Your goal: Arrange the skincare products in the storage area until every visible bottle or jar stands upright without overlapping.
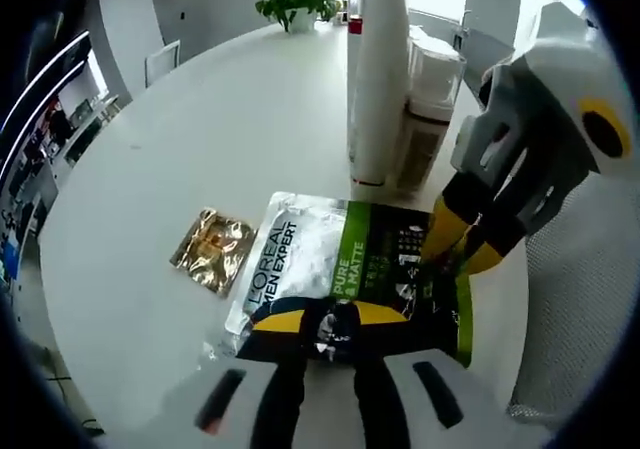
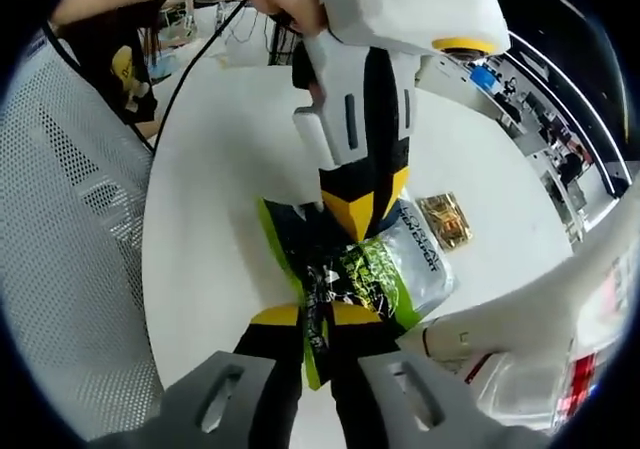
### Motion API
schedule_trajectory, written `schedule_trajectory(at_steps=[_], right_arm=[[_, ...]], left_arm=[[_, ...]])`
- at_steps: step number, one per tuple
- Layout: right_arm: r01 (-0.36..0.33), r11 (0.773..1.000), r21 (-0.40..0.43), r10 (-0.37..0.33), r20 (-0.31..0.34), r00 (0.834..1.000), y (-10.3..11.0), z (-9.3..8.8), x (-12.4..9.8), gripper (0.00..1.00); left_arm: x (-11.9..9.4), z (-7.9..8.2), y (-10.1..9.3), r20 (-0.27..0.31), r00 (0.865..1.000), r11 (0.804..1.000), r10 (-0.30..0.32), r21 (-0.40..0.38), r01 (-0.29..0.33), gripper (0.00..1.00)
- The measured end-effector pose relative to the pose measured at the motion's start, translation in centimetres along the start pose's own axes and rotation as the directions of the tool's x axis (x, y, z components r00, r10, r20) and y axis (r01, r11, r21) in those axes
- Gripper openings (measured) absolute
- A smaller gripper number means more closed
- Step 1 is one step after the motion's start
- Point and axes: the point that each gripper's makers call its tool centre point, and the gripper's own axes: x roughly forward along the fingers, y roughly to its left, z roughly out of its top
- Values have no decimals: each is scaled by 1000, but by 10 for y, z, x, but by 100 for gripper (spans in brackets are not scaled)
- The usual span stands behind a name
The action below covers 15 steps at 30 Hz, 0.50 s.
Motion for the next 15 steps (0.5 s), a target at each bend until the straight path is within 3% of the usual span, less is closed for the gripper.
schedule_trajectory(at_steps=[10,15], right_arm=[[-58,998,18,58,-1,998,11,-3,-8,14],[-109,993,55,107,40,993,19,2,-19,9]], left_arm=[[0,0,-2,7,1000,1000,9,-24,-9,14],[0,1,-3,10,1000,999,10,-31,-10,13]])
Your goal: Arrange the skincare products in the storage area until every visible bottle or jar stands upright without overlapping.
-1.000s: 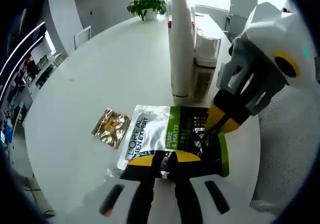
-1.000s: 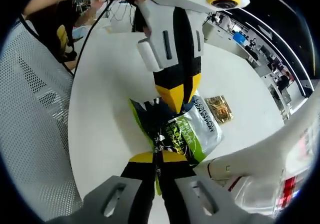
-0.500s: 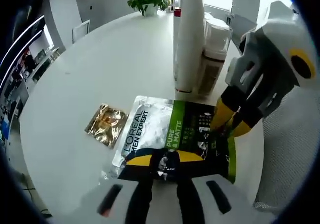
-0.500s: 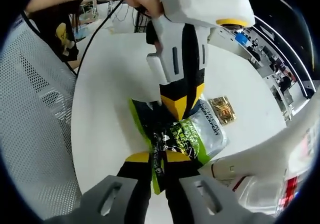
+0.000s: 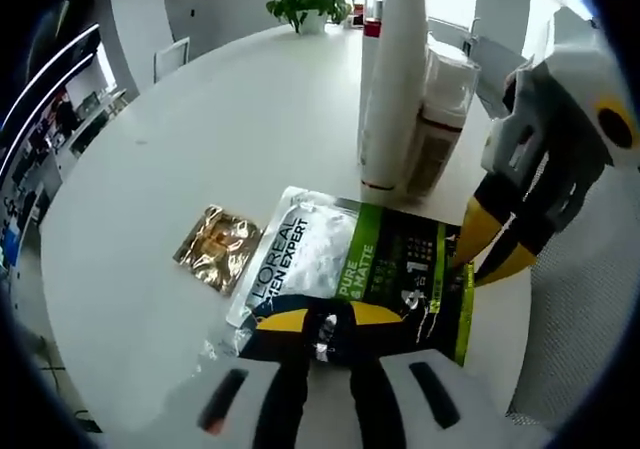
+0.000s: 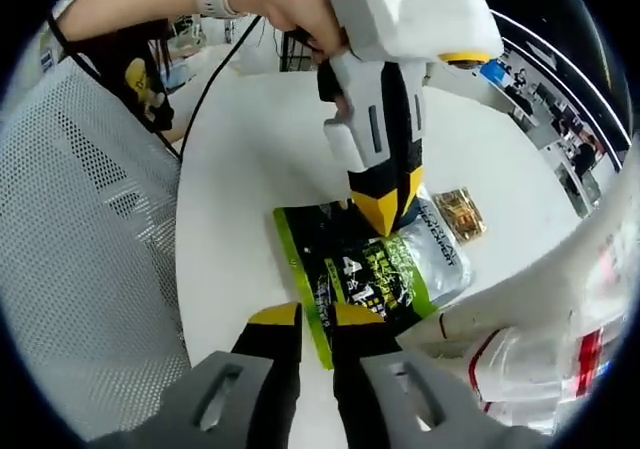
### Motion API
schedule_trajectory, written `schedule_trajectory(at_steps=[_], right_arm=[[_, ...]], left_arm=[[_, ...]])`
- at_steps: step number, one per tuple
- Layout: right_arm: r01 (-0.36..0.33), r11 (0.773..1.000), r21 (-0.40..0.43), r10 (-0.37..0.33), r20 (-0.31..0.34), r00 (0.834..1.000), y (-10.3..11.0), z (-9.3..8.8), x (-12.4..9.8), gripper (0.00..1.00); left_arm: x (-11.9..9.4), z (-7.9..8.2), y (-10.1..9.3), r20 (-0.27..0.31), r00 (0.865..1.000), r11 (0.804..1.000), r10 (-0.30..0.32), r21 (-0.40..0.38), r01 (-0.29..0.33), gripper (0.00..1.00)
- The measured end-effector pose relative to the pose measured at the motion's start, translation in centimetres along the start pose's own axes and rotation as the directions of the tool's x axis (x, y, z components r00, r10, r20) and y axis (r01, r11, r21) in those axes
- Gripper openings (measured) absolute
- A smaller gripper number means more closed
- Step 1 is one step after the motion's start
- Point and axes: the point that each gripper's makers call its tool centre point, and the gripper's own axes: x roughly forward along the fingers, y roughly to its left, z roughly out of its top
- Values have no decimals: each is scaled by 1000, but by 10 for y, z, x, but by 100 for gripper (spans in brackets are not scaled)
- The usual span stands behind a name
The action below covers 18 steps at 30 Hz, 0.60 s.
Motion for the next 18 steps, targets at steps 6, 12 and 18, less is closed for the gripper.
schedule_trajectory(at_steps=[6,12,18], right_arm=[[107,994,9,-107,109,988,-22,19,-6,6],[61,996,63,-66,77,995,-20,6,10,8],[46,995,92,-52,66,996,-19,0,14,9]], left_arm=[[1,1,1,-1,1000,1000,4,13,-4,13],[1,1,1,1,1000,1000,4,9,-4,13],[1,0,2,8,1000,1000,6,-1,-6,12]])
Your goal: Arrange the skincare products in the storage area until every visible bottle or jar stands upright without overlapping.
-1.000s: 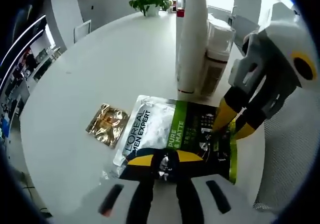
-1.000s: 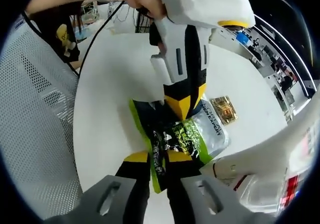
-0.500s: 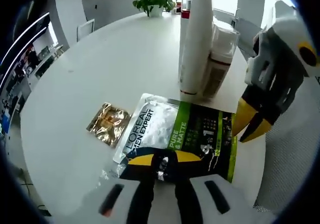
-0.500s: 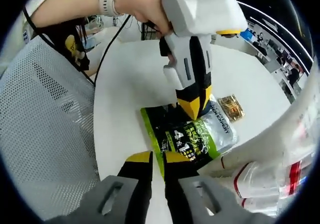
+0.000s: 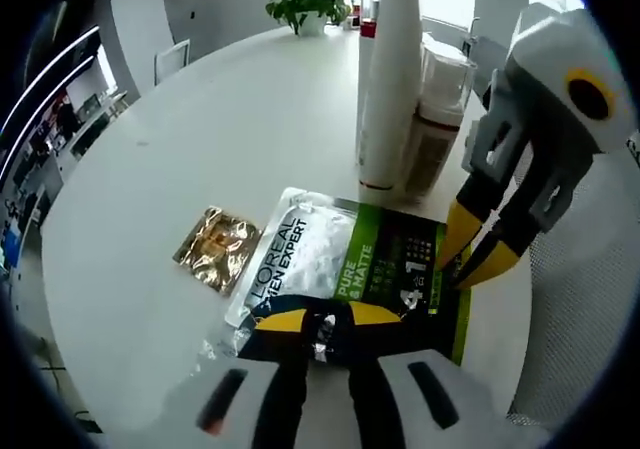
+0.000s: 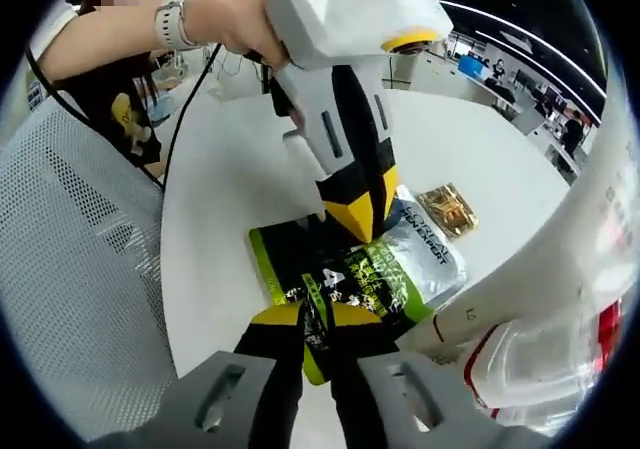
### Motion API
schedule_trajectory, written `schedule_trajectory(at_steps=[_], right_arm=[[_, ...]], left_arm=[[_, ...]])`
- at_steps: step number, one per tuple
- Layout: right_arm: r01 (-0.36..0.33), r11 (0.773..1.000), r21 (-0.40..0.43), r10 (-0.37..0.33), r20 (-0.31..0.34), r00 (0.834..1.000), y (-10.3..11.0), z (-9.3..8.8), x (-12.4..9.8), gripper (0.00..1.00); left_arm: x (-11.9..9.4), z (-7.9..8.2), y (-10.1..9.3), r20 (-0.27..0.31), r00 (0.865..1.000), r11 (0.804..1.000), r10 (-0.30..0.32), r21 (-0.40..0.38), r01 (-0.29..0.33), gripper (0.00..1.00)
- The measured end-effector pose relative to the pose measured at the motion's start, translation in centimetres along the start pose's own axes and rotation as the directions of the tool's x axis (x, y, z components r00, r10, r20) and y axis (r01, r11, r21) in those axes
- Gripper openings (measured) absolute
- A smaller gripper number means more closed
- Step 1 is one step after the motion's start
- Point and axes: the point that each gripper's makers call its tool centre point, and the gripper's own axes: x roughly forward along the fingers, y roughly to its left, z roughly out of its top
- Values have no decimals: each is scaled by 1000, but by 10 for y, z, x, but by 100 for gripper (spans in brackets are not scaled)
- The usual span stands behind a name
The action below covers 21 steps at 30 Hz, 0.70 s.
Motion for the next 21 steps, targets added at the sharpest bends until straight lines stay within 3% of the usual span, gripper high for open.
schedule_trajectory(at_steps=[3,17,21], right_arm=[[0,1000,-10,0,-25,1000,1,-5,1,11],[-7,1000,14,7,-23,1000,2,-7,2,10],[-11,1000,23,11,-24,1000,2,-7,2,10]], left_arm=[[0,0,-1,1,1000,1000,0,-4,0,12],[-1,2,-2,33,999,999,5,-53,-3,12],[-8,5,-5,40,999,999,12,-36,-10,12]])
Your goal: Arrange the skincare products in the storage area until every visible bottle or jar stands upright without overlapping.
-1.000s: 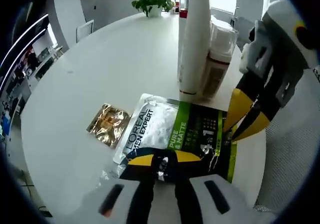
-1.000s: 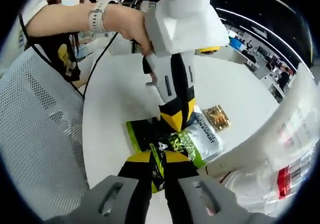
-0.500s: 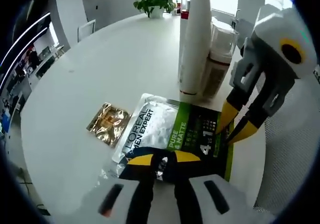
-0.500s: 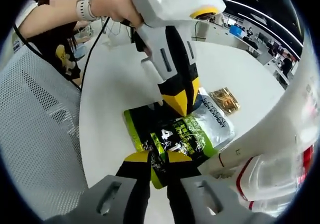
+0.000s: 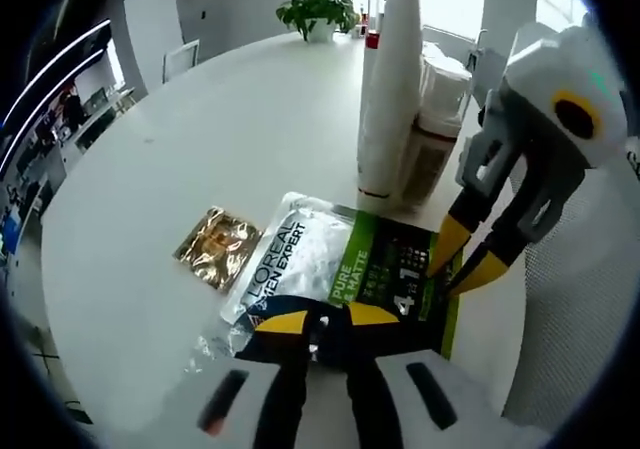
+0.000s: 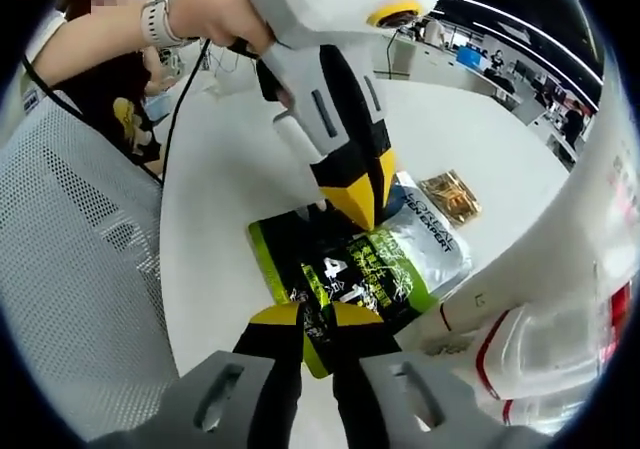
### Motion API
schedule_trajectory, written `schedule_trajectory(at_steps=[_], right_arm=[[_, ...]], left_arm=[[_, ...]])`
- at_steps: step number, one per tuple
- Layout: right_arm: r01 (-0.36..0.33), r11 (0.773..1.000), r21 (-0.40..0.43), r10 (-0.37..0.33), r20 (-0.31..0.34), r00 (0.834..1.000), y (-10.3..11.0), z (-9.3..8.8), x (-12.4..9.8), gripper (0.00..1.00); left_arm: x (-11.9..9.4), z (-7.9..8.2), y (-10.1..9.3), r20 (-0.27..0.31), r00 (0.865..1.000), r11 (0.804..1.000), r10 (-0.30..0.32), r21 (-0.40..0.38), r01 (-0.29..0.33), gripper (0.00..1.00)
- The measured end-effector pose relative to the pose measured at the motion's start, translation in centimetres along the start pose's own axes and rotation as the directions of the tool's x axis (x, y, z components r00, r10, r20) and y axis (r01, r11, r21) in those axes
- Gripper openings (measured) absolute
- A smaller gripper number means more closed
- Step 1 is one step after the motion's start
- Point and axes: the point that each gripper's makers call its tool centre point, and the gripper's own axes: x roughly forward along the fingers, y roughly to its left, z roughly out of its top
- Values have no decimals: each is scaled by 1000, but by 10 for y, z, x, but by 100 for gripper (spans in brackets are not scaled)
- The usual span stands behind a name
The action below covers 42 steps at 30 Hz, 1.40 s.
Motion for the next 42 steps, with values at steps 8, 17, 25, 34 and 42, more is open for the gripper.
schedule_trajectory(at_steps=[8,17,25,34,42], right_arm=[[10,1000,-2,-10,-7,1000,-1,0,-2,15],[24,1000,13,-25,45,999,1,13,-23,14],[40,998,51,-44,84,996,4,20,-53,15],[56,995,82,-64,97,993,7,19,-85,18],[91,989,116,-100,71,993,4,6,-116,26]], left_arm=[[-23,10,-5,30,999,999,43,9,-43,12],[-37,13,-12,46,997,998,61,1,-61,14],[-52,15,-24,53,995,996,90,-14,-89,19],[-75,18,-35,45,991,992,128,-21,-127,23],[-94,21,-46,40,989,990,139,-31,-138,29]])
